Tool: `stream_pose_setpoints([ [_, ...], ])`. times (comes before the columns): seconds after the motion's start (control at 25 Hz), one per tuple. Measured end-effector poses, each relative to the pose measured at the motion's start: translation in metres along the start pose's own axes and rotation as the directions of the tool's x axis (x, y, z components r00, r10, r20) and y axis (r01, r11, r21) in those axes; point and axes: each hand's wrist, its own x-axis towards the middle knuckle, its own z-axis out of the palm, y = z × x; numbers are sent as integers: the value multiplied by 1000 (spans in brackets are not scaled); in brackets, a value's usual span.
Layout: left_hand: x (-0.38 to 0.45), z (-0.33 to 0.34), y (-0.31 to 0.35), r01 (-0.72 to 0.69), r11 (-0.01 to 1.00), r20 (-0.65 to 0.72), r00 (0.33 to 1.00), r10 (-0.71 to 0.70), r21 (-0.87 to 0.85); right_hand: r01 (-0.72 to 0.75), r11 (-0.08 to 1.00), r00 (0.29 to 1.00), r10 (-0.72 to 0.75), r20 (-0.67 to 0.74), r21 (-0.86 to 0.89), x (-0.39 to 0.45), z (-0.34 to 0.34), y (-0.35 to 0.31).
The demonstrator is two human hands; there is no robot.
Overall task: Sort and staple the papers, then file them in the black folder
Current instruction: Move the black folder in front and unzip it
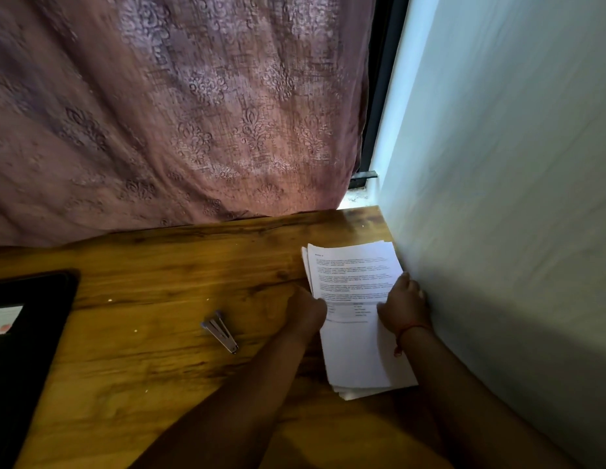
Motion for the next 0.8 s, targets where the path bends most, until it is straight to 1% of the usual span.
stream_pose_setpoints([
  [0.08, -8, 10, 5, -2, 996, 104, 994, 11, -88, -6, 1000, 1000, 6, -4, 3, 0, 0, 1],
  [0.16, -17, 21, 7, -25, 992, 143, 989, 43, -125, -9, 1000, 1000, 9, -15, 21, -2, -1, 3],
  [0.32, -27, 18, 6, -24, 978, 91, 995, 44, -209, 17, 995, 1000, -16, -11, 101, 2, -3, 11],
  [0.4, -32, 1, 12, -24, 974, 77, 996, 42, -227, 46, 972, 997, -31, -70, 230, 0, -7, 9],
  [0.44, -34, -11, 15, -43, 972, 70, 996, 60, -230, 56, 939, 993, -17, -115, 339, -1, -9, 8],
  [0.48, -36, -26, 17, -49, 971, 64, 996, 65, -234, 35, 888, 995, 14, -103, 458, -6, -13, 3],
  [0.52, -39, -44, 21, -64, 967, 43, 996, 77, -245, 2, 810, 999, 24, -37, 586, -10, -17, -2],
  [0.56, -39, -61, 21, -71, 963, 16, 997, 78, -259, -65, 695, 996, -1, 91, 717, -15, -21, -11],
  [0.6, -42, -81, 19, -87, 956, -19, 996, 85, -280, -164, 538, 966, -82, 245, 827, -21, -22, -24],
  [0.64, -42, -102, 14, -100, 951, -58, 995, 87, -292, -239, 386, 920, -203, 335, 891, -32, -23, -38],
  [0.68, -45, -123, 10, -123, 949, -110, 989, 95, -291, -254, 324, 886, -299, 353, 911, -41, -17, -55],
  [0.72, -47, -147, 3, -129, 947, -156, 984, 86, -295, -212, 341, 874, -354, 334, 916, -51, -12, -75],
  [0.8, -51, -195, -18, -137, 940, -249, 967, 58, -312, -112, 494, 879, -356, 318, 862, -71, 9, -124],
])
